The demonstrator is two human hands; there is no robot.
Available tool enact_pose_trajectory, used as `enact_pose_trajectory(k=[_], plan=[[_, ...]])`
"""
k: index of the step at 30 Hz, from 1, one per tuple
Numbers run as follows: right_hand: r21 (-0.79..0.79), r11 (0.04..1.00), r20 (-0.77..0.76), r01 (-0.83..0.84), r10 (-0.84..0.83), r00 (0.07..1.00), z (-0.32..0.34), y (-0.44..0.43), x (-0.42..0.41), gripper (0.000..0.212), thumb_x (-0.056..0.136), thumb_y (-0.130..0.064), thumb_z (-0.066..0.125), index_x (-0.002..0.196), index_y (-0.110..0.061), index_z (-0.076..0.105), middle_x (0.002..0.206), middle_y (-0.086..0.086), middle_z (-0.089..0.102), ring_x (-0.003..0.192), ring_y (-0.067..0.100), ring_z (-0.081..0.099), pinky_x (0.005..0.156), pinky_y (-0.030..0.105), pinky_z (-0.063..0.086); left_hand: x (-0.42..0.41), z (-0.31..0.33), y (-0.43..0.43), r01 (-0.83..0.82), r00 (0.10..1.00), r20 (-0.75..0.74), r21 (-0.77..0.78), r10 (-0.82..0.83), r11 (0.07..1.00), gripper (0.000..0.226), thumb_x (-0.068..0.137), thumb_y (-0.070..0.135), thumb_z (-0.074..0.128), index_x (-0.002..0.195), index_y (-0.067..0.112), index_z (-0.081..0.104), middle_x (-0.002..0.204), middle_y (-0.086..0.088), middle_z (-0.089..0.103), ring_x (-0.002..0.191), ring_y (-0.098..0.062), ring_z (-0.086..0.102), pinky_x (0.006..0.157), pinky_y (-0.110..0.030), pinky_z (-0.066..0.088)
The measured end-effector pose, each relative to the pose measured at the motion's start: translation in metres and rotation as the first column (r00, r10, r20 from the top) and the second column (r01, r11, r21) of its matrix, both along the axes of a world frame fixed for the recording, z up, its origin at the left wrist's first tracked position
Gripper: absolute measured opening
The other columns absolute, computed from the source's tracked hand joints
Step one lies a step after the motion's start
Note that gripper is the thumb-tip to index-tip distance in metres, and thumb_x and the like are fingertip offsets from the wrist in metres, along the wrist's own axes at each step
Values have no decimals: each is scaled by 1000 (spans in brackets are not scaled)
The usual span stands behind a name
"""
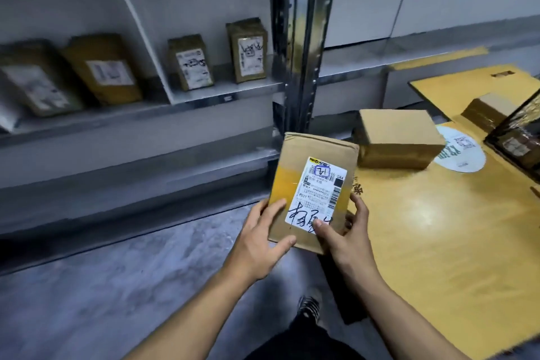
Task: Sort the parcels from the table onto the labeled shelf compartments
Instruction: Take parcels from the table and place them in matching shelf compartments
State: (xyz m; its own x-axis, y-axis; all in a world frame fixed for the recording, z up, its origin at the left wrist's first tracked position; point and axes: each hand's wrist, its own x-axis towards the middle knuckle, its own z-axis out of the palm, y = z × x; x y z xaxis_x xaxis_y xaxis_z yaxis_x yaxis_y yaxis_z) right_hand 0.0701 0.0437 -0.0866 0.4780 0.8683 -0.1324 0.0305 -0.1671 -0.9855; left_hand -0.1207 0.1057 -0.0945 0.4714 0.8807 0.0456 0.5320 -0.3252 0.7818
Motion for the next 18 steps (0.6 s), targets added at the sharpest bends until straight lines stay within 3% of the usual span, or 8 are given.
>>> enact_pose_trajectory(k=[2, 5, 8, 12, 16, 18], plan=[[35, 998, 33, -51, 50, 998, 7, 2, -33, 86, 81, -11, 81, 143, -39, 30, 135, -8, 55, 116, 9, 61, 95, 35, 52, -36, 7, -13, -57, 998, -1, 26, 57, 998, 67, 82, 54, 63, 137, 60, 24, 147, 19, 23, 130, 13, 25, 106, -8, 21], [87, 987, 68, -138, 132, 989, 13, 7, -84, 83, 79, -12, 83, 138, -43, 34, 128, -22, 53, 108, -11, 58, 84, 17, 49, -94, 18, -29, -169, 985, -23, 69, 171, 983, 64, 87, 44, 65, 143, 46, 34, 154, 8, 24, 138, -7, 31, 112, -27, 30], [107, 966, 75, -237, 230, 970, 20, 14, -138, 81, 81, -16, 82, 136, -50, 34, 124, -22, 55, 104, -15, 57, 82, 20, 48, -160, 34, -43, -280, 954, -72, 124, 290, 952, 54, 90, 40, 62, 141, 35, 44, 150, 7, 31, 135, -11, 35, 110, -27, 31], [150, 915, 121, -374, 358, 926, 42, 34, -205, 82, 81, -17, 82, 136, -51, 34, 124, -19, 60, 111, -6, 59, 92, 28, 49, -245, 67, -49, -392, 891, -132, 264, 435, 881, 46, 90, 43, 55, 133, 26, 52, 133, 8, 47, 122, -11, 43, 103, -26, 36], [189, 853, 168, -487, 460, 872, 63, 53, -264, 83, 79, -22, 84, 132, -57, 32, 114, -30, 56, 101, -22, 53, 76, 3, 43, -314, 99, -55, -442, 803, -234, 382, 548, 812, 44, 90, 47, 49, 128, 25, 53, 125, 6, 52, 112, -16, 47, 96, -33, 42], [213, 813, 186, -543, 511, 839, 76, 64, -293, 83, 79, -20, 84, 134, -53, 31, 113, -34, 52, 101, -27, 49, 75, 0, 41, -344, 115, -56, -440, 760, -271, 455, 591, 774, 46, 88, 49, 46, 127, 24, 53, 122, 4, 54, 109, -19, 49, 94, -37, 44]])
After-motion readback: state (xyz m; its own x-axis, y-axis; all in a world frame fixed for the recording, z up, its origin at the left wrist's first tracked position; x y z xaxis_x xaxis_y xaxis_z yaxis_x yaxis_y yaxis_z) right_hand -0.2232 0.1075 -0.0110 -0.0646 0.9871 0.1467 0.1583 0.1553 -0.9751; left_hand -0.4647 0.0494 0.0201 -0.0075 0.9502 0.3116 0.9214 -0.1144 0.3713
